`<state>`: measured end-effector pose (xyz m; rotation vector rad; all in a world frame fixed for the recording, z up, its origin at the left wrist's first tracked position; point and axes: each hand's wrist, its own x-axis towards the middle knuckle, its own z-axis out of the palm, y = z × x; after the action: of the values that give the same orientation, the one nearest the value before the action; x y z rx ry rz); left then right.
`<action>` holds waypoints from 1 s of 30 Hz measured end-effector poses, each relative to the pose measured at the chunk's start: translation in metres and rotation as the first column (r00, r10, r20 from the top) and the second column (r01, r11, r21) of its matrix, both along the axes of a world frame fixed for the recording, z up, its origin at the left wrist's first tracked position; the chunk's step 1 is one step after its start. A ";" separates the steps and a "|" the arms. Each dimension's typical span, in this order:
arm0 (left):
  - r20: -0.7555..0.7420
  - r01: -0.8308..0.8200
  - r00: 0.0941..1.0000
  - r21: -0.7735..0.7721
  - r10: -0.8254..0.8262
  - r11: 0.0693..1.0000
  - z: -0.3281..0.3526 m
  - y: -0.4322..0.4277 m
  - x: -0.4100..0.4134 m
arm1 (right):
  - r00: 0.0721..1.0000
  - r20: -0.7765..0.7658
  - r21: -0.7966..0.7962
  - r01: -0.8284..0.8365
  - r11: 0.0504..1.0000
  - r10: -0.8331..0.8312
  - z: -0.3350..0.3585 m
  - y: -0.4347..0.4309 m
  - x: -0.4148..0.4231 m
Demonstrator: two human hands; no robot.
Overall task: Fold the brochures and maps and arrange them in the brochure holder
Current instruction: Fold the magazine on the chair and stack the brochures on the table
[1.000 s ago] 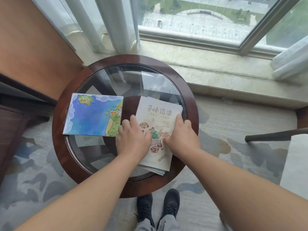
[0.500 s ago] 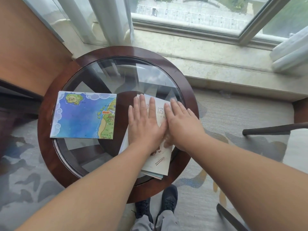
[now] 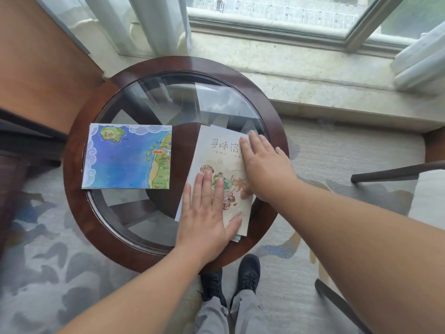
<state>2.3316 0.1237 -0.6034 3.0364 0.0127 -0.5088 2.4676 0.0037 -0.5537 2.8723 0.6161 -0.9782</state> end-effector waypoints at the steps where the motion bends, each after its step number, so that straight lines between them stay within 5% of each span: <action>1: 0.010 -0.041 0.999 -0.022 0.041 0.999 -0.001 -0.005 0.005 | 1.000 0.006 -0.003 0.000 1.000 0.000 0.000 0.001 0.000; 11: 0.073 -0.022 0.997 0.006 0.022 1.000 -0.019 -0.023 -0.007 | 1.000 0.022 0.001 -0.011 1.000 0.011 -0.004 -0.005 0.002; 18: -0.086 -0.036 0.996 -0.004 0.036 0.999 -0.001 -0.020 -0.002 | 0.997 0.081 0.047 -0.003 0.999 0.000 0.011 -0.001 -0.024; 24: -0.022 -0.013 1.000 -0.151 0.010 0.989 0.082 -0.010 0.014 | 0.971 0.043 0.284 0.212 0.935 -0.233 0.077 -0.029 -0.081; 30: 0.083 0.183 0.983 -0.255 -0.167 0.950 0.182 -0.073 0.032 | 0.871 0.110 0.317 0.425 0.848 -0.478 0.177 -0.119 -0.118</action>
<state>2.3639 0.0509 -0.4213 2.8040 -0.3049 -0.3933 2.3500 -0.1158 -0.3768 3.4086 0.0499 -0.6806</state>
